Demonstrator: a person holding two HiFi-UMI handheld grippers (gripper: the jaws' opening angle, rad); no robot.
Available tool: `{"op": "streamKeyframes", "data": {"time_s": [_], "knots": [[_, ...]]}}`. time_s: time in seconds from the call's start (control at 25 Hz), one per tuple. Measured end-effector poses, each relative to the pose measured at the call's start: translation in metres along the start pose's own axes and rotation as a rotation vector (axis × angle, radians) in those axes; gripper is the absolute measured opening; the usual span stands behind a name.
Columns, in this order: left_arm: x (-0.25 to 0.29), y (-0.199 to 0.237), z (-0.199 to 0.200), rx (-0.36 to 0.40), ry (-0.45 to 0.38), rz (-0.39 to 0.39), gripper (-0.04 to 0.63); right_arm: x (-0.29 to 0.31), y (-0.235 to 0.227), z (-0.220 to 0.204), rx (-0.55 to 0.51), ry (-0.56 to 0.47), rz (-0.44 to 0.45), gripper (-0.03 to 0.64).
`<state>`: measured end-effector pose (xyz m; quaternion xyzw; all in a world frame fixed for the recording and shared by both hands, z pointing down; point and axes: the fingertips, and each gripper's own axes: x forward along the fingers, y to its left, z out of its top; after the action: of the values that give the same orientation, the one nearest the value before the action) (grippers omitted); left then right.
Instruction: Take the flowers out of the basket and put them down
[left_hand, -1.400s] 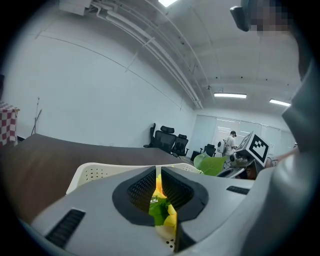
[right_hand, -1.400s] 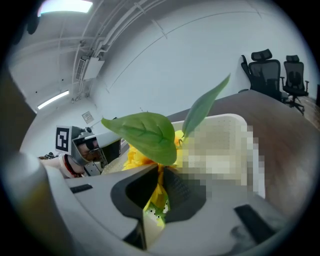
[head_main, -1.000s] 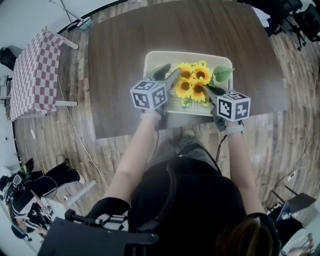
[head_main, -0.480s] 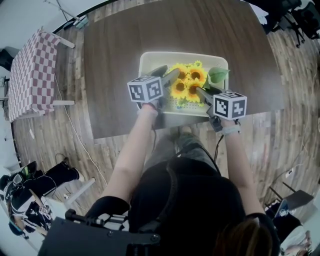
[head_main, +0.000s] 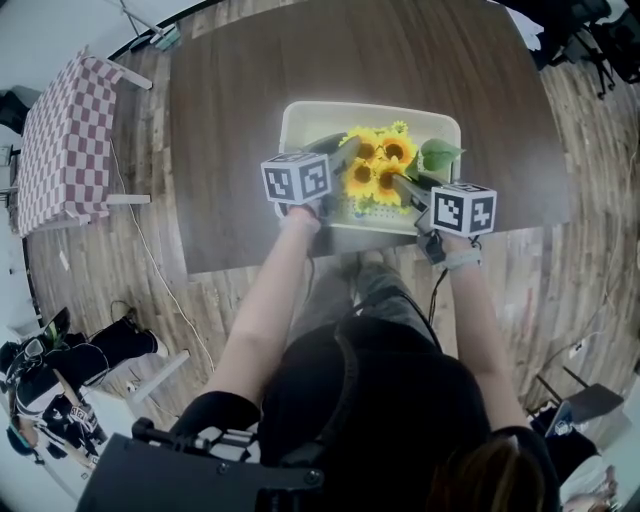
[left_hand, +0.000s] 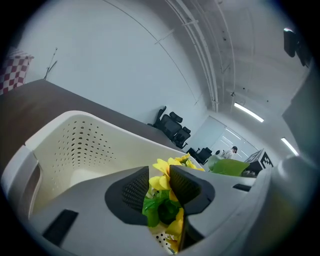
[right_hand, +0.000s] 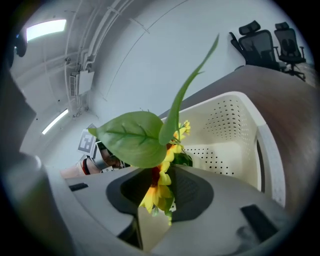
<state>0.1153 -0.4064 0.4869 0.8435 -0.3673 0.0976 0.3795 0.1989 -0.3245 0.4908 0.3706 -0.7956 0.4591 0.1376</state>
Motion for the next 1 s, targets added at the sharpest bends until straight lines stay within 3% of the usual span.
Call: {"op": "streamKeyframes", "data": {"time_s": [0.16, 0.32, 0.48, 0.64, 1.0], "knots": [[0.001, -0.003, 0.000, 0.001, 0.005, -0.017, 0.094, -0.001, 0.005, 0.002, 0.012, -0.013, 0.037, 0.049], [0.002, -0.007, 0.000, -0.008, 0.000, -0.037, 0.076, -0.003, 0.006, 0.002, -0.002, -0.020, 0.038, 0.040], [0.000, -0.010, 0.002, 0.050, -0.003, -0.022, 0.012, -0.004, -0.001, -0.001, -0.015, -0.023, 0.017, 0.026], [0.001, -0.016, 0.003, 0.101, -0.001, -0.016, 0.006, -0.005, 0.004, 0.002, -0.027, -0.030, 0.045, 0.017], [-0.011, -0.021, 0.003, 0.136, -0.021, 0.003, 0.003, -0.009, 0.017, 0.008, -0.052, -0.059, 0.104, 0.006]]}}
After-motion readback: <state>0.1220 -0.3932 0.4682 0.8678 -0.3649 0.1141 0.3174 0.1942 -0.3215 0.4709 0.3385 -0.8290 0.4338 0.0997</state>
